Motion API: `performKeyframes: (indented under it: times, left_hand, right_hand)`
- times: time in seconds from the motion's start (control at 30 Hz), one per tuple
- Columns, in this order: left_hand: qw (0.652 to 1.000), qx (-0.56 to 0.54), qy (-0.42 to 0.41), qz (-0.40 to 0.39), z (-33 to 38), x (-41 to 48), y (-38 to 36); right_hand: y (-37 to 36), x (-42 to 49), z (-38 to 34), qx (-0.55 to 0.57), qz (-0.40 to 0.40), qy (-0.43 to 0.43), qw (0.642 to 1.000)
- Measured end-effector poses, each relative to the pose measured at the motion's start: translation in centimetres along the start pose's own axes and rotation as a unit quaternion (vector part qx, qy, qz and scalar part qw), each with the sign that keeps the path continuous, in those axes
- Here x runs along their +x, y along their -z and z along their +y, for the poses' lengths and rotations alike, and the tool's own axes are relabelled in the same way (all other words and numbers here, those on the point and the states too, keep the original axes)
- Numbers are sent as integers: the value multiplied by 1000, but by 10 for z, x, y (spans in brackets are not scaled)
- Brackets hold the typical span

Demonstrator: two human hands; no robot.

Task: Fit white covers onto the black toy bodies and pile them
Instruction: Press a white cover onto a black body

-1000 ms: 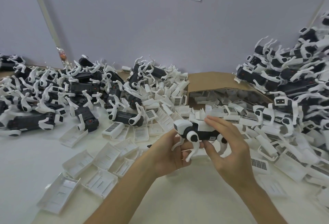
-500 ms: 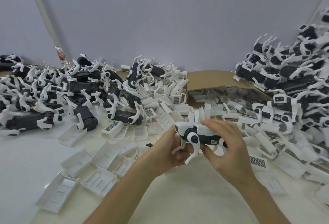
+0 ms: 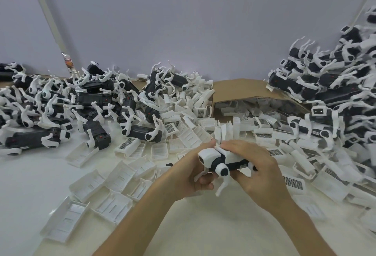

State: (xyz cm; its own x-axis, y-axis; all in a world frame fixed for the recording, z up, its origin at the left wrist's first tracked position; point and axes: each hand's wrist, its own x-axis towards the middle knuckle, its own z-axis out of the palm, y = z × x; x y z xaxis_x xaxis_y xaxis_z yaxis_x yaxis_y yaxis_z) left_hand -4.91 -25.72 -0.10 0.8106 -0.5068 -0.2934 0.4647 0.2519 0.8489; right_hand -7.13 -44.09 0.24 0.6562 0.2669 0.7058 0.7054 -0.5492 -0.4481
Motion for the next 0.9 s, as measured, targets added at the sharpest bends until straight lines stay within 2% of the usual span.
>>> performKeyframes:
  times: [0.17,0.33,0.43,0.53,0.6,0.67,0.77,0.9]
  left_hand:
    - [999,19,-23,-21,4,-8,-2]
    - [996,37,-87,-3,1,-6,-9]
    - [992,56,-116,16,0,-4,-12]
    - [985,67,-150,46,-1,-2,-15]
    - [977,94,-177,69,-2,-1,-15]
    - [966,131,-206,82,-5,1,-16]
    - [959,153,-225,84,-10,2,-19]
    - [950,169,-250,75,-13,2,-18]
  right_hand:
    - [-3,1,-3,-33,20,9,999]
    - [-3,0,2,-62,31,-35,997]
    - [-5,-1,3,11,73,-96,993]
    - [-2,1,3,94,142,-174,970]
    - [3,3,5,178,119,-232,949]
    - [4,4,7,243,53,-253,935]
    - [-3,5,2,281,-12,-248,927]
    - [-6,4,4,291,-46,-236,926]
